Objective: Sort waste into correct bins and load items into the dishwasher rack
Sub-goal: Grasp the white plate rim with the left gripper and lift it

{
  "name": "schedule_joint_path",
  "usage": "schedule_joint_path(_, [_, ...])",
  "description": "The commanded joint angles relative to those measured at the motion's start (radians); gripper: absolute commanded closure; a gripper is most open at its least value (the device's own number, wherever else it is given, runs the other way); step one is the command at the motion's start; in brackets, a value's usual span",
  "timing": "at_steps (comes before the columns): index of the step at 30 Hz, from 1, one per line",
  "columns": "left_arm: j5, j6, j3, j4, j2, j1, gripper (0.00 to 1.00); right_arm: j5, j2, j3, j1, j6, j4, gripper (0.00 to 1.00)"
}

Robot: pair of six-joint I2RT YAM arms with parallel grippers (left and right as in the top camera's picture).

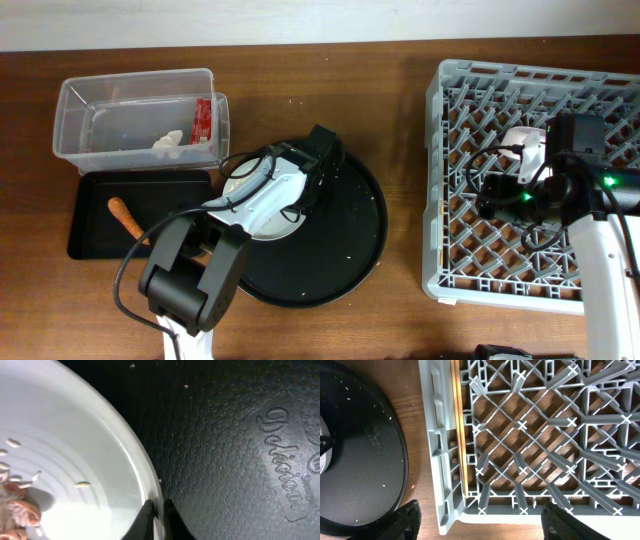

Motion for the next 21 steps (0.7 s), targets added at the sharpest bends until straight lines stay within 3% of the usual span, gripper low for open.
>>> schedule_joint_path(1, [-0.005, -0.005, -0.014, -0.056, 0.031, 0.000, 0.99, -0.006, 0.003, 0.007, -0.006, -0.008, -0.001, 0.23])
schedule_joint_path(11, [-0.050, -0.002, 0.063, -0.219, 0.010, -0.027, 0.99, -0.005, 0.003, 0.007, -0.006, -0.008, -0.005, 0.24])
schedule_joint_path(21, [-0.051, -0.048, 0.115, -0.303, -0.151, -0.026, 1.00, -0.005, 0.003, 0.007, -0.006, -0.008, -0.008, 0.23])
